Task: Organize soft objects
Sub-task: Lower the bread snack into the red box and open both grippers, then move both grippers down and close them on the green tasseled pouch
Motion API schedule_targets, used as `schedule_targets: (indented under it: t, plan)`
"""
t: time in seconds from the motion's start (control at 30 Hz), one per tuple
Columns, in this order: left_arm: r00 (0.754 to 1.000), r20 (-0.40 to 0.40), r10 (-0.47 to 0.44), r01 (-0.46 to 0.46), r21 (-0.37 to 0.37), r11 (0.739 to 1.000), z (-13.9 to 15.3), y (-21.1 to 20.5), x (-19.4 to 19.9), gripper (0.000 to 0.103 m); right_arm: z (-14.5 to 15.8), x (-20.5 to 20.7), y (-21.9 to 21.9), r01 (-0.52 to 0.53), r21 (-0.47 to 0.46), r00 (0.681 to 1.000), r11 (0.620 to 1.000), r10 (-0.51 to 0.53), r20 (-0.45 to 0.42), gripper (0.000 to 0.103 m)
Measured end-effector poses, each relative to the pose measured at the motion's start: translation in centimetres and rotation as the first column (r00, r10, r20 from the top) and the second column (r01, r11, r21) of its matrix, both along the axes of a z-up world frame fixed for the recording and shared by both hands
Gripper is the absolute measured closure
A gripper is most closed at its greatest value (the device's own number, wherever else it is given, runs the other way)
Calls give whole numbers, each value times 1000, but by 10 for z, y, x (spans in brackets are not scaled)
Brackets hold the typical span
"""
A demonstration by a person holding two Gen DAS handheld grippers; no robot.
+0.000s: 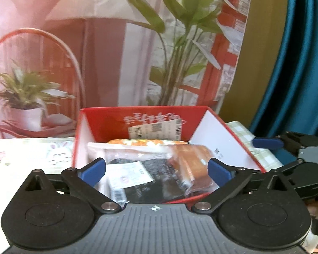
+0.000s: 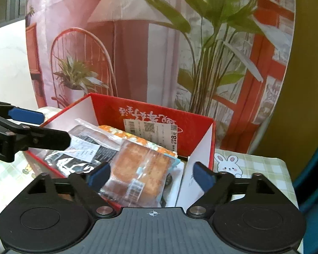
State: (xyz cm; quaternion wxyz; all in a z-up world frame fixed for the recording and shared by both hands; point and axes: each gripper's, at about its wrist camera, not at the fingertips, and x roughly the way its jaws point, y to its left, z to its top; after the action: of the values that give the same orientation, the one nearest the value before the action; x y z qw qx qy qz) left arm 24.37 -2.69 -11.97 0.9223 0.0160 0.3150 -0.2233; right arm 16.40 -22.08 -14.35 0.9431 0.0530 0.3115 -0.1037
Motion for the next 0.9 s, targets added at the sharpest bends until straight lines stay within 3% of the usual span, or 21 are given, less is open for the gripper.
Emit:
schedule_targets:
  t: [0.07,0.13,0.47,0.9]
  plan:
    - [1000,10,20,-20,21,1000,1,7,-9,0,1,-7,5,-1,9,1000,1000,1,15,3]
    - [999,19,36,-37,32,999,1,13,-17,0,2,-13,9,-2,18,1000,1000,2,26,1]
    - [995,37,95,-98,61,993,-8,39,-68,0,-2,-49,29,4,55,998,998,-7,63,0]
    - [993,-97,65,-62,35,997,-59,42,-116,0,-44,-114,61,-26,90,1000,996,27,-11,3]
